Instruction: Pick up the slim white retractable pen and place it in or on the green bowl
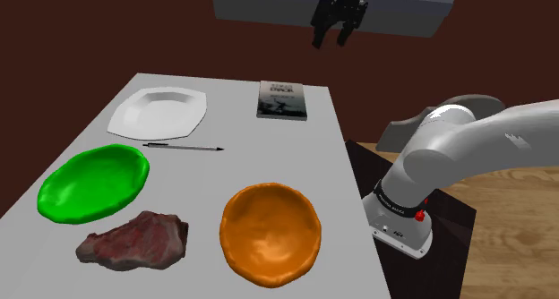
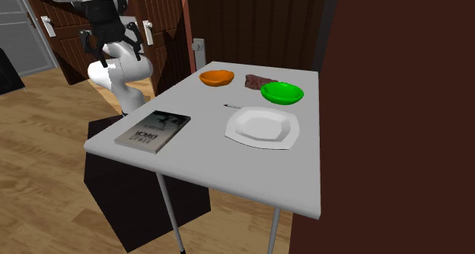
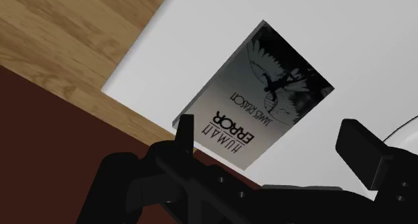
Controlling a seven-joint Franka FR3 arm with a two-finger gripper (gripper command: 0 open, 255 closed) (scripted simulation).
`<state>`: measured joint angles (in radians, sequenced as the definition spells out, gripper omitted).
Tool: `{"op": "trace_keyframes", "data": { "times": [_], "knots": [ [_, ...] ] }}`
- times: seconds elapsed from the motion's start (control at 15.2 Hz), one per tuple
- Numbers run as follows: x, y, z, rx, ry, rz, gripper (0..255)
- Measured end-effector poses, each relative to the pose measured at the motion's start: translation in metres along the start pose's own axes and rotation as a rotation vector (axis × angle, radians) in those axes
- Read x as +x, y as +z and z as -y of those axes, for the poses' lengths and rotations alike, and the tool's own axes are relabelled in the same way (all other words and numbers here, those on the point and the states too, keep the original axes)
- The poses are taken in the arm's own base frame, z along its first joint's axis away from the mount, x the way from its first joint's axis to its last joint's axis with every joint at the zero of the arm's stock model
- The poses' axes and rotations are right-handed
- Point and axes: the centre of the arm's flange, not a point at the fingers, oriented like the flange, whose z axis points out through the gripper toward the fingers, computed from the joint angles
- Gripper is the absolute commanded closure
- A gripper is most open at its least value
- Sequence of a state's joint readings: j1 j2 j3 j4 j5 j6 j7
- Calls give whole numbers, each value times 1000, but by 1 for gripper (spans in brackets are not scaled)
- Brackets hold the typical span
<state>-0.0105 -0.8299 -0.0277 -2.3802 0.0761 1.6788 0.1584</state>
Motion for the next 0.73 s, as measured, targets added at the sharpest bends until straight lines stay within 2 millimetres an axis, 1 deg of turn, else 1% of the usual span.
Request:
{"op": "trace_keyframes", "data": {
  "times": [0.07,0.2,0.33,0.46,0.59,0.73],
  "knots": [
    [0,0,0,0,0,0,0],
    [6,5,16,-14,-36,4,0],
    [18,10,40,-34,-89,9,0],
    [27,18,68,-55,-147,15,0],
    [35,31,94,-78,-205,21,0],
    [41,39,120,-99,-264,27,0]
  ]
}}
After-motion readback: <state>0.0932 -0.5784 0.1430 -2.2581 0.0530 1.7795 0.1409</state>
